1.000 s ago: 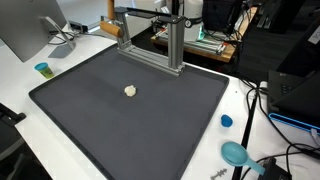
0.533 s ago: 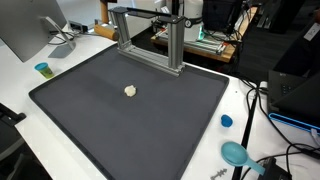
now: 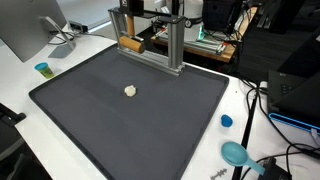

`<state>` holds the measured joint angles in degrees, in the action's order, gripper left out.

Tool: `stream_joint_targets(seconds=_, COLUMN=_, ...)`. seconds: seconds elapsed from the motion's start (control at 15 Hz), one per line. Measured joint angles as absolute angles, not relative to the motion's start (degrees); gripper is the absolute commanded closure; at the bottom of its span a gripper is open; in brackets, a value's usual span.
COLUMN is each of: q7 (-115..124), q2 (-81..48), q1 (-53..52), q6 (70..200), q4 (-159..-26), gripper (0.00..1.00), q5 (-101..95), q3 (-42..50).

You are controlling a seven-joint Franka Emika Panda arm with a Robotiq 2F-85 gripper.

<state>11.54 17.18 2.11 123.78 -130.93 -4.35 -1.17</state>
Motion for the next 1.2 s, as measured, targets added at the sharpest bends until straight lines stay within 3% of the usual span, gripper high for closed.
stream_joint_targets(seconds=0.07, q7=13.17, q2=16.72, q1=1.36, q6=123.74, q4=-130.96, gripper=0.54, q5=-3.51, q3=-2.14)
stream_joint_targets(seconds=0.27, q7=13.9, q2=15.25, q1=-0.57, q6=123.74, q4=-130.97, gripper=0.54, q5=-1.29, q3=-3.43)
stream_joint_targets(seconds=0.33, q7=13.9, q2=15.05, q1=-0.64, q6=123.74, q4=-130.97, gripper=0.79, q5=-1.22, q3=-3.44)
stream_joint_targets(seconds=1.2, q7=17.27, q2=5.23, q1=2.3, q6=133.2, q4=-128.48, gripper=0.79, q5=0.61, q3=-1.07)
